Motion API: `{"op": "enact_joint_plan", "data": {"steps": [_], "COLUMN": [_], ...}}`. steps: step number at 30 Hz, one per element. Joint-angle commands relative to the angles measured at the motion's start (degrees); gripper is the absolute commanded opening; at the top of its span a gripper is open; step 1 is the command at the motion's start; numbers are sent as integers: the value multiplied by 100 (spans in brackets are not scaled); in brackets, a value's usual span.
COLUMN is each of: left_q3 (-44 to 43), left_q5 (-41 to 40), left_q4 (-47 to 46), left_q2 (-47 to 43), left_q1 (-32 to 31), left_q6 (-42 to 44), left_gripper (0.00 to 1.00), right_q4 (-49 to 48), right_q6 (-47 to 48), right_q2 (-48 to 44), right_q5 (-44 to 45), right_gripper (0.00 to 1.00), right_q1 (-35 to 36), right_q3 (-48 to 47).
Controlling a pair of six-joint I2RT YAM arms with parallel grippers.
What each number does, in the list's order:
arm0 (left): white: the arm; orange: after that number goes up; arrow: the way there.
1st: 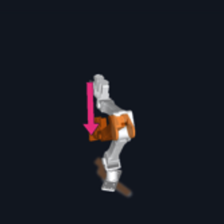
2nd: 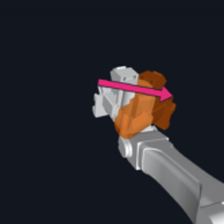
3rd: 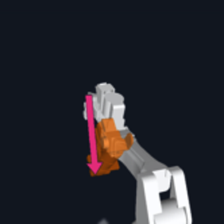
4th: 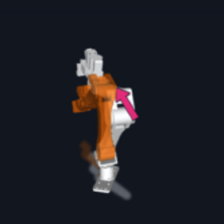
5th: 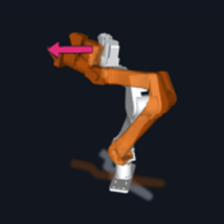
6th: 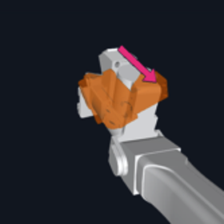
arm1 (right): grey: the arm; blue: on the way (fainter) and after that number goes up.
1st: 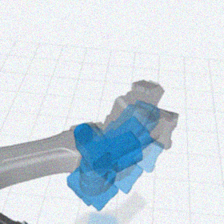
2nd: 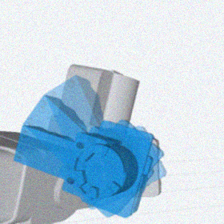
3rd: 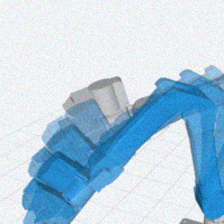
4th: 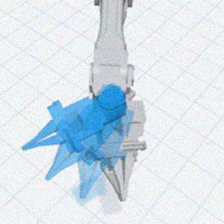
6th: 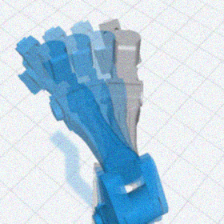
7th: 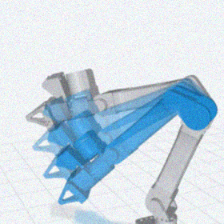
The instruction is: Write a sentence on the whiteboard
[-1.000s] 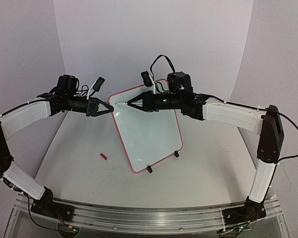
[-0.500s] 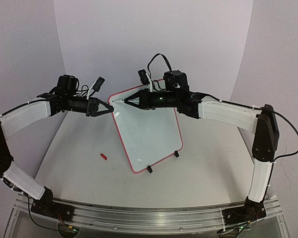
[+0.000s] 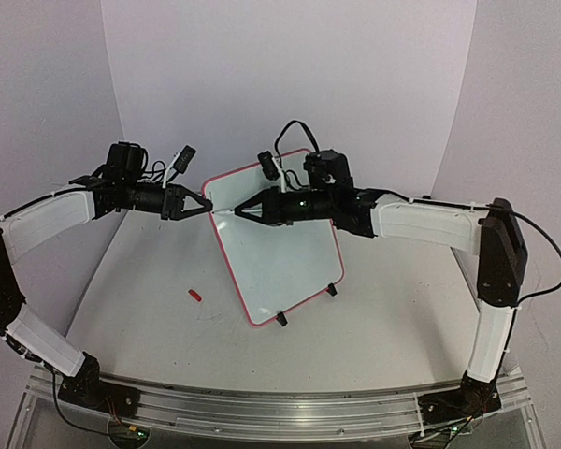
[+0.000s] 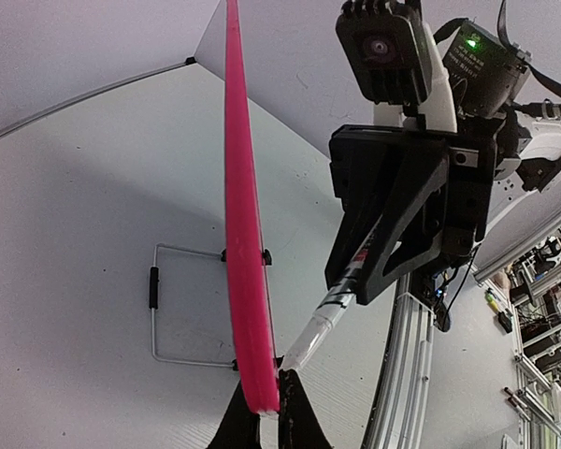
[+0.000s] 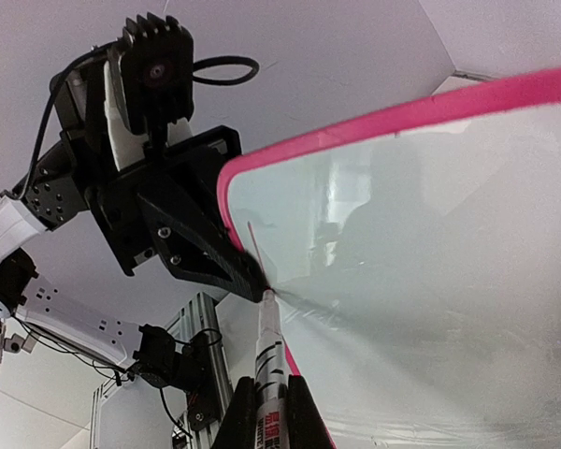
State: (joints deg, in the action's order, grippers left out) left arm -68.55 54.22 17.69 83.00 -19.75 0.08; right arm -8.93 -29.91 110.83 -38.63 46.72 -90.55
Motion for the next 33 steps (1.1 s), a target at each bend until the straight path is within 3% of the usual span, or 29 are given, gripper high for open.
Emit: {"op": "enact_joint_plan", "data": {"steps": [1,13,24,33], "left_q3": [70,70,80,88], "left_q5": [99,66,94,139], "left_q4": [111,135,89,75], "left_q2": [-82,-117,-116,-118], "left_q1": [-77,-73,-73,-82], "left_q6": [354,379,336,326], "left_gripper": [0,0,0,0], "right_q4": [4,-271,-223,-234], "right_q6": [-6,108,248,269], "right_q2": [-295,-975,-669,-427], "right_q5": [243,-14,1025,1278], "right_gripper": [0,0,0,0], "right_q1": [-16,40,339,396], "right_q3": [170,345,5,-213]}}
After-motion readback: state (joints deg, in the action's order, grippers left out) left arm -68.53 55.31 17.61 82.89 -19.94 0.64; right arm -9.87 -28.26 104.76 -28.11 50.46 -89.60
